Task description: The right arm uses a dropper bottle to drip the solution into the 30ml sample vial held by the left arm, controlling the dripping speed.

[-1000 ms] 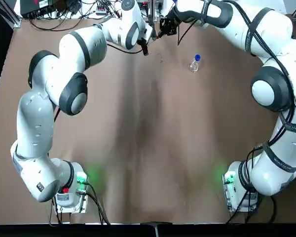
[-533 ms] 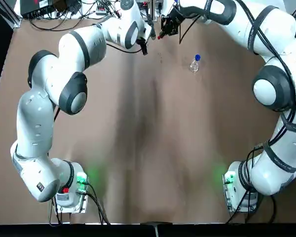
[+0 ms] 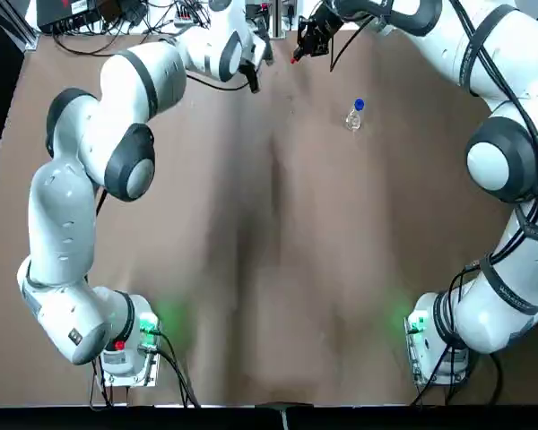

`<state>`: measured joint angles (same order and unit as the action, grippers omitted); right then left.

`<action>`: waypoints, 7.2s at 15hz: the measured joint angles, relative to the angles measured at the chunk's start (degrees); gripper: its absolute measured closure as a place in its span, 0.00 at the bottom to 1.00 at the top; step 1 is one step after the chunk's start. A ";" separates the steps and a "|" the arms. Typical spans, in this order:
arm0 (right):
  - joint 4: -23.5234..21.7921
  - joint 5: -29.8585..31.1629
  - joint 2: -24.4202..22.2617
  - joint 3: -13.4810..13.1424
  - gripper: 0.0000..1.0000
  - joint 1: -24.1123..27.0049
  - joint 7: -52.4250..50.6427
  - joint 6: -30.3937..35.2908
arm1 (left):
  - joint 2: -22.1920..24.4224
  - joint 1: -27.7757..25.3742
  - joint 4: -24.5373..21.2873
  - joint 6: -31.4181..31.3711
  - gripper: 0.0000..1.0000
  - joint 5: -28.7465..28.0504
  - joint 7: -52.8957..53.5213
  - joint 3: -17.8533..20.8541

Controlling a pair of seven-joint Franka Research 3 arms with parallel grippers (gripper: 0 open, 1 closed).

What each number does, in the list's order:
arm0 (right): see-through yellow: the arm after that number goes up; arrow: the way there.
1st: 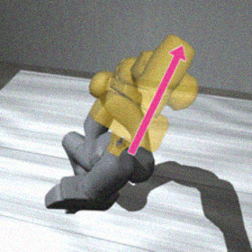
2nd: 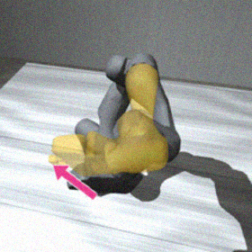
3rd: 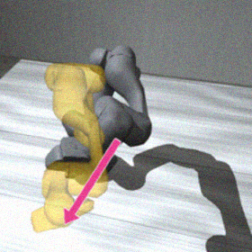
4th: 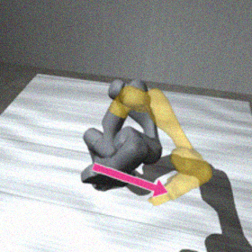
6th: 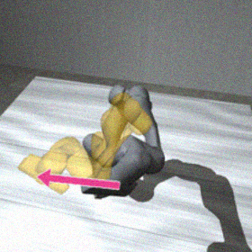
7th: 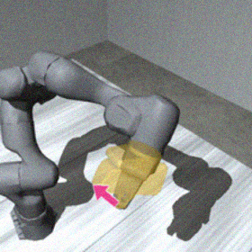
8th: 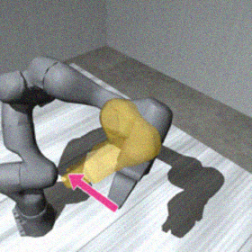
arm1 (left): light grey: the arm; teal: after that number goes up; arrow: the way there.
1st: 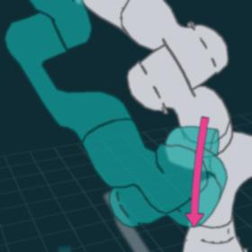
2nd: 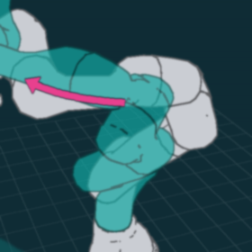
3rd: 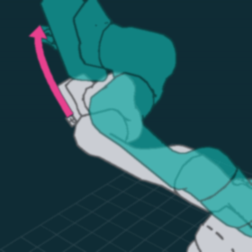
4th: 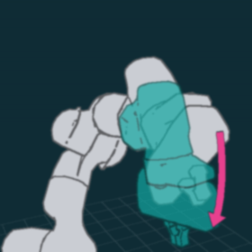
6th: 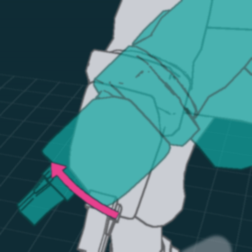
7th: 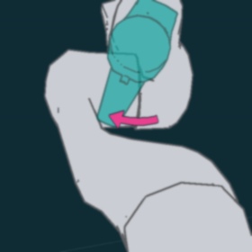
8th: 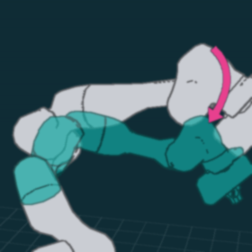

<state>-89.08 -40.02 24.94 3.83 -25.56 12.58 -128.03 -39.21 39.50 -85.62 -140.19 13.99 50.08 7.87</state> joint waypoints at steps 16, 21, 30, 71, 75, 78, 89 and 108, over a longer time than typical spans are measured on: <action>-0.35 26.78 -3.71 -10.89 0.94 2.12 3.10 19.69 | -3.28 -36.96 -0.04 0.70 0.70 8.75 28.27 -22.03; -0.79 28.37 -3.65 -11.69 0.94 2.22 3.52 19.76 | -5.22 -45.70 -0.03 5.56 0.70 22.12 46.01 -24.74; -0.92 29.28 -3.33 -11.98 0.96 2.57 3.80 19.76 | -9.96 -53.52 -0.01 14.93 0.70 36.21 68.71 -24.84; -2.09 31.47 2.18 -11.90 0.71 2.64 3.84 15.90 | -16.41 -45.08 0.12 9.67 0.64 47.08 76.96 -25.66; -1.90 31.47 2.18 -11.78 0.34 2.54 3.81 15.90 | -16.42 -45.05 0.12 9.64 0.35 47.94 76.96 -25.66; -1.40 31.47 2.09 -11.78 0.29 2.54 3.76 15.95 | -16.43 -45.05 0.13 9.59 0.07 48.34 76.95 -25.66; 0.44 31.54 -14.09 -12.22 0.28 8.78 -7.09 34.39 | -15.76 -46.38 1.60 9.26 0.00 48.34 76.61 -25.21; -2.16 32.61 -23.07 -12.12 0.00 10.16 -8.58 36.97 | 5.21 -51.39 1.51 19.84 0.00 10.38 22.58 -24.64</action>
<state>-91.24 -7.41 1.87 -8.29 -15.40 4.01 -91.06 -34.00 -11.89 -84.10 -120.35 24.38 72.66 -16.77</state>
